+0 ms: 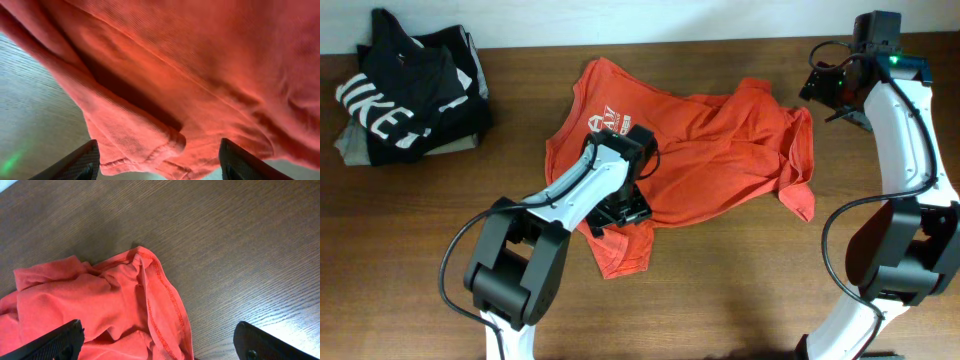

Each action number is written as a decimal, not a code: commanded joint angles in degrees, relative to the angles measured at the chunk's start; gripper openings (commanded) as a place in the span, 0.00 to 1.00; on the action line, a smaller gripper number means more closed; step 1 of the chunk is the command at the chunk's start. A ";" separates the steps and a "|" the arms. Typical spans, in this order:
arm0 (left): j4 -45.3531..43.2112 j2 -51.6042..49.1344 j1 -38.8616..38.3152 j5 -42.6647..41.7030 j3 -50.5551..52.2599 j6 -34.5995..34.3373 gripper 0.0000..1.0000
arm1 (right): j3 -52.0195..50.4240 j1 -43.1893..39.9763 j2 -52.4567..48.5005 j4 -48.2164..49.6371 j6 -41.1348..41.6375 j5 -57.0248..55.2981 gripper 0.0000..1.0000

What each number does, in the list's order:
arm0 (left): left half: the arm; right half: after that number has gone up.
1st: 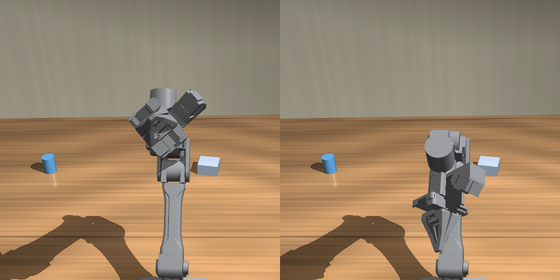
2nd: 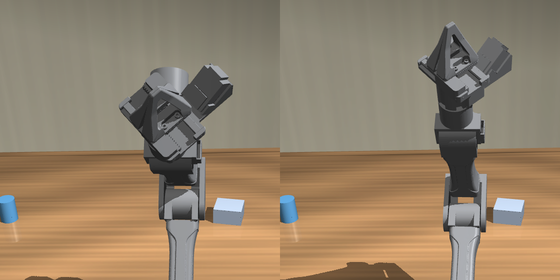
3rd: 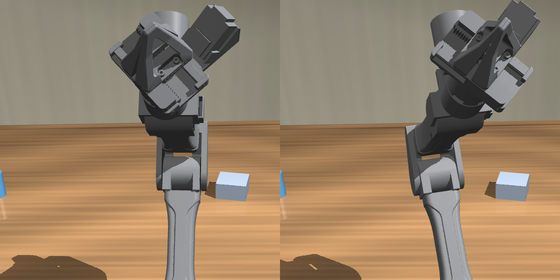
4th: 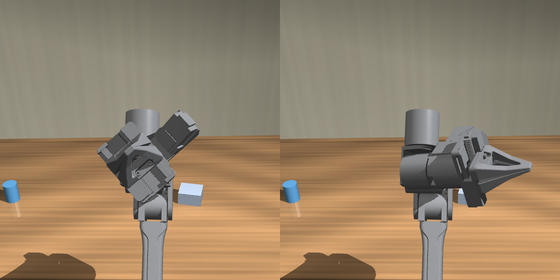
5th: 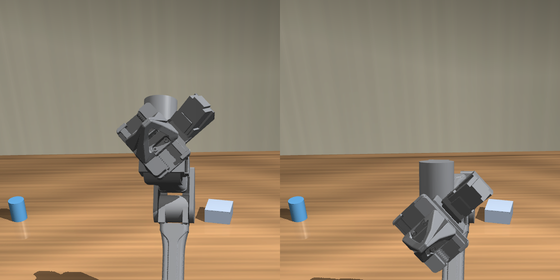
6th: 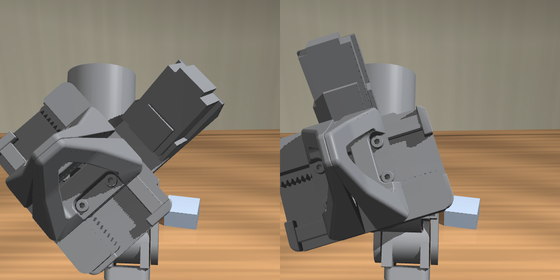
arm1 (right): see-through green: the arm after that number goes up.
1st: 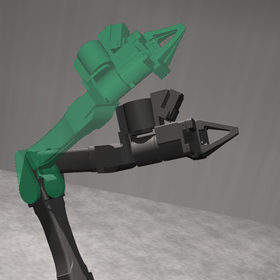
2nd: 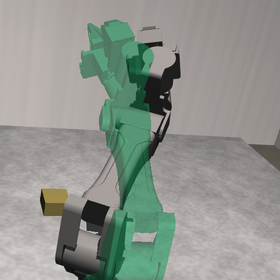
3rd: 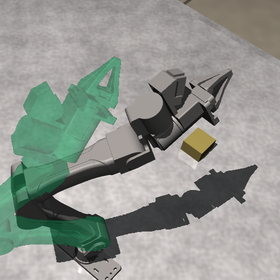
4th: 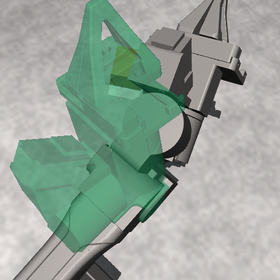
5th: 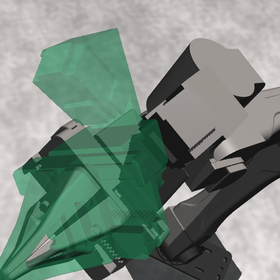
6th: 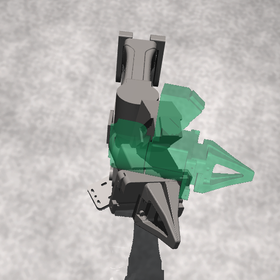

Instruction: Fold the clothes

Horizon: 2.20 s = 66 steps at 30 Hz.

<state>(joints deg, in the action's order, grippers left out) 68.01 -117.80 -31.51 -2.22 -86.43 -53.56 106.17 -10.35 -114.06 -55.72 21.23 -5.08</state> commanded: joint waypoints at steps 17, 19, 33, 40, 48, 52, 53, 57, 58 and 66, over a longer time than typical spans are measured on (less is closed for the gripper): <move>0.33 -0.39 -0.22 0.92 4.55 -2.75 0.59 | -0.15 0.20 0.28 0.00 0.48 -0.31 0.99; -0.33 -0.39 -0.22 0.00 4.55 -2.78 0.60 | -0.13 0.20 0.28 0.00 0.48 -0.31 0.99; -5.31 -0.42 -0.22 -1.64 6.82 -2.80 0.39 | -0.13 0.20 0.28 0.00 0.48 -0.31 0.99; -4.72 -0.37 -0.22 -1.46 6.80 -2.10 0.12 | -0.13 0.20 0.28 0.00 0.48 -0.31 0.99; 2.03 -0.35 1.99 1.14 3.69 4.00 0.01 | -0.13 0.20 0.28 0.00 0.48 -0.31 0.99; 8.52 -0.13 6.75 5.77 3.32 3.96 0.01 | -0.13 0.20 0.28 0.00 0.48 -0.31 0.99; 9.79 -0.13 7.87 6.84 3.32 3.96 0.01 | -0.13 0.20 0.28 0.00 0.48 -0.31 0.99; 12.48 -0.13 11.61 9.99 3.32 3.98 0.01 | -0.13 0.20 0.28 0.00 0.48 -0.31 0.99; 13.00 -0.13 12.31 10.62 3.32 3.98 0.01 | -0.13 0.20 0.28 0.00 0.48 -0.31 0.99; 15.89 -0.13 18.43 15.67 3.34 4.00 0.01 | -0.13 0.20 0.28 0.00 0.48 -0.31 0.99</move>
<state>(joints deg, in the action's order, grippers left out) 82.96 -117.80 -15.25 10.35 -82.35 -50.11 106.17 -10.35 -114.06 -55.72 21.21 -5.08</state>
